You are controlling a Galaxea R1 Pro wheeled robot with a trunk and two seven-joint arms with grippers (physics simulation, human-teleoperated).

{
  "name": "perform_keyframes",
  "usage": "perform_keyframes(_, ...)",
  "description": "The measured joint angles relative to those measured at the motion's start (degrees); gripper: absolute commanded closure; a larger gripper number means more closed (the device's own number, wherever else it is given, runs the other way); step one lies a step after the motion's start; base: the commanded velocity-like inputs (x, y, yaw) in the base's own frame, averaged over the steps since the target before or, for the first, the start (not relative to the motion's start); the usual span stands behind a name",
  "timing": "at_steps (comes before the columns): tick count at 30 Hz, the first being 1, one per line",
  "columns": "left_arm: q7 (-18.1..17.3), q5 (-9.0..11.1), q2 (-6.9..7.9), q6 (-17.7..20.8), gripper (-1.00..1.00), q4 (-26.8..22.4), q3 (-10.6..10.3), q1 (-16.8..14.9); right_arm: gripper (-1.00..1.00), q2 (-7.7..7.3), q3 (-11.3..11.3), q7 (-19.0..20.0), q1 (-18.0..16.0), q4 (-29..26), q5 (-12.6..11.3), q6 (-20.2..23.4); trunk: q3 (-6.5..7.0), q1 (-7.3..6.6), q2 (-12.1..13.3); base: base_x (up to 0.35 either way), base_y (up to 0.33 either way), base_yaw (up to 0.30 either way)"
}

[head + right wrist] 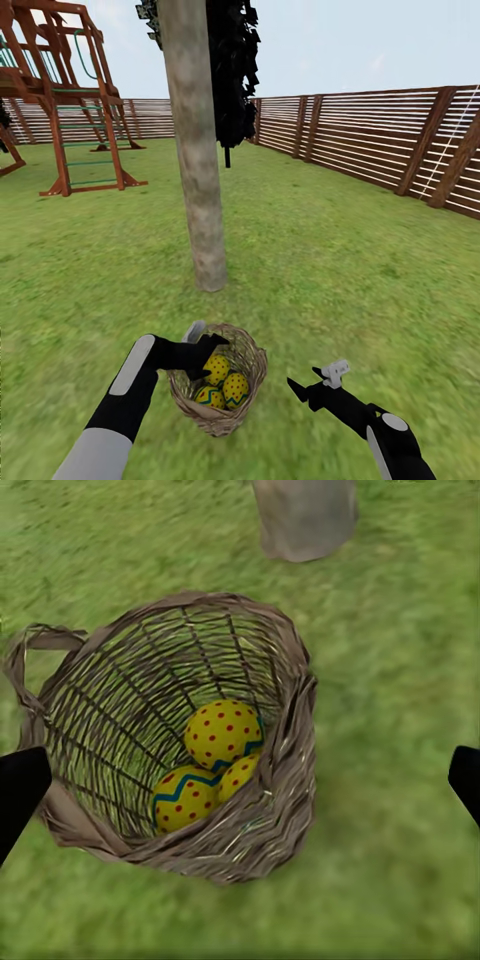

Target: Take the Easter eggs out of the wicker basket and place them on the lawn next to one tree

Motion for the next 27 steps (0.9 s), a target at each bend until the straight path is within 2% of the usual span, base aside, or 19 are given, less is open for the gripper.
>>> perform_keyframes(7, -0.8, 0.0, 0.3, 0.5, -1.0, -0.3, 0.2, 0.0, -1.0, 0.07, 0.1, -0.1, 0.0, 0.6, 0.0, 0.0, 0.64, 0.0, 0.0, -0.002, 0.0, 0.071)
perform_keyframes(9, -2.5, 0.0, 0.73, 0.9, -1.0, -0.3, 0.2, 0.0, -1.0, 0.04, 0.1, -0.1, 0.0, 0.7, 0.1, 0.0, 0.83, 0.0, 0.0, 0.0, 0.0, 0.071)
perform_keyframes(12, -8.5, -0.1, 2.02, 3.0, -1.0, -0.3, 0.2, 0.0, -1.0, 0.01, 0.1, -0.1, 0.0, 0.7, 0.1, 0.0, 1.07, 0.0, 0.0, 0.0, 0.0, 0.063)
perform_keyframes(13, -13.2, -0.2, 3.45, 3.8, -1.0, -0.3, 0.2, 0.0, -1.0, 0.04, 0.1, -0.1, 0.0, 0.7, 0.1, 0.0, 1.1, 0.0, 0.0, 0.0, 0.0, 0.03)
perform_keyframes(15, -17.8, -0.3, 5.14, 4.2, -1.0, -0.3, 0.1, 0.0, -1.0, 0.06, 0.1, 0.0, 0.0, 0.7, 0.1, 0.0, 1.14, 0.0, 0.0, 0.0, 0.0, 0.017)
perform_keyframes(16, -18.8, -0.3, 5.47, 4.3, -1.0, -0.3, 0.2, 0.0, -1.0, 0.06, 0.1, 0.0, 0.0, 0.7, 0.1, 0.0, 1.15, 0.0, 0.0, 0.0, 0.0, 0.008)
perform_keyframes(18, -24.2, -0.3, 7.0, 4.5, -1.0, -0.3, 0.2, 0.0, -1.0, 0.06, 0.1, 0.0, 0.0, 0.7, 0.1, 0.0, 1.16, 0.0, 0.0, 0.0, 0.0, 0.004)
perform_keyframes(24, -30.4, -0.4, 9.39, 6.2, -1.0, -0.6, 0.1, 0.0, -1.0, 0.08, 0.2, -0.2, 0.0, 0.7, 0.1, 0.0, 1.16, 0.0, 0.0, 0.0, 0.0, 0.001)
perform_keyframes(27, -32.3, -0.5, 11.45, 7.0, -1.0, -1.1, 0.2, 0.0, -1.0, 0.12, 0.4, -0.4, 0.0, 0.7, 0.1, 0.0, 1.16, 0.0, 0.0, 0.0, 0.0, 0.0)
